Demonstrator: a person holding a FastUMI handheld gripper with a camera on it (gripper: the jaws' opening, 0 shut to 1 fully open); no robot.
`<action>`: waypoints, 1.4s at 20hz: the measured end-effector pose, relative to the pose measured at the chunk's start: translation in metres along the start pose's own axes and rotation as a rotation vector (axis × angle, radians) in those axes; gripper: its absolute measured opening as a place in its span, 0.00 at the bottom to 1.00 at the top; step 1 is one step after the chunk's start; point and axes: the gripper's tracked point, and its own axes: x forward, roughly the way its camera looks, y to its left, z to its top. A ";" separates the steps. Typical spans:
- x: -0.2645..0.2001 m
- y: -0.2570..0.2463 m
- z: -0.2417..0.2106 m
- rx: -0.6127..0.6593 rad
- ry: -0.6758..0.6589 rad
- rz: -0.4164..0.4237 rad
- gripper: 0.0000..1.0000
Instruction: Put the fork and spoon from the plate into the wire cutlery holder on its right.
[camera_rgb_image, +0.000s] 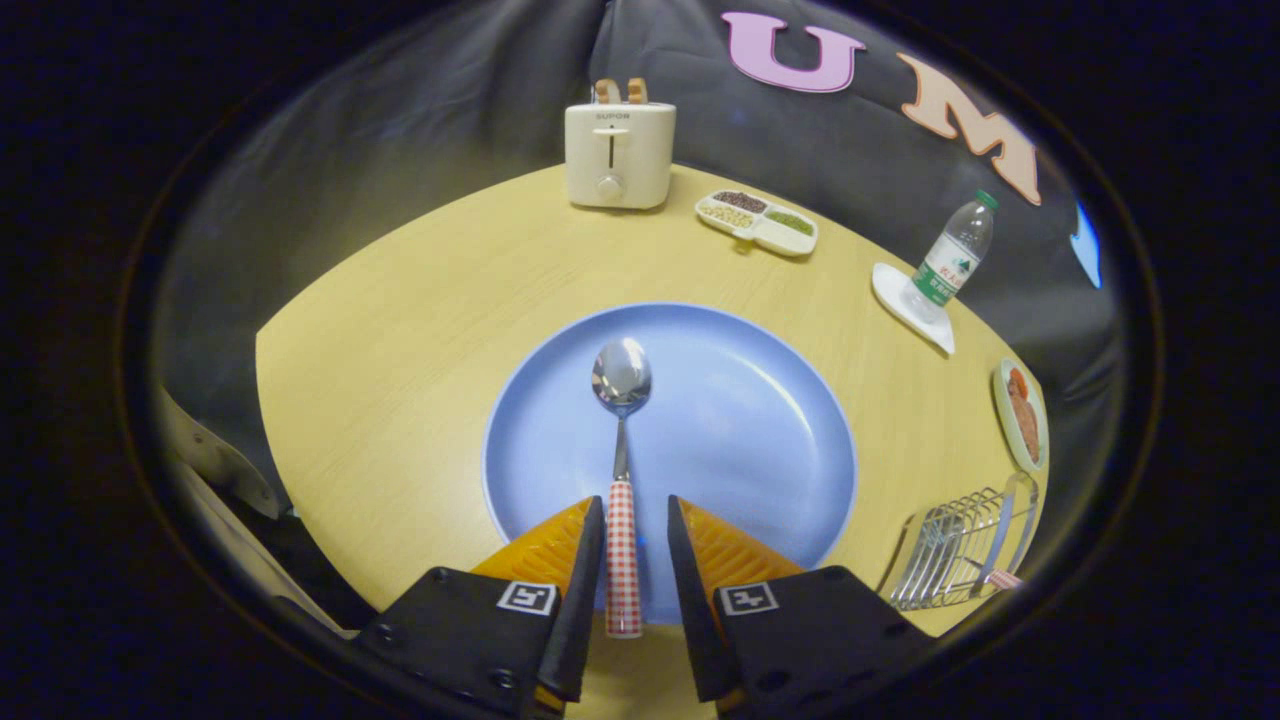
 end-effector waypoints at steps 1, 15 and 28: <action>0.001 0.001 -0.003 -0.004 0.011 0.005 0.51; -0.030 -0.016 0.009 -0.069 0.069 0.029 0.10; -0.105 -0.114 0.025 -0.139 0.143 -0.037 0.10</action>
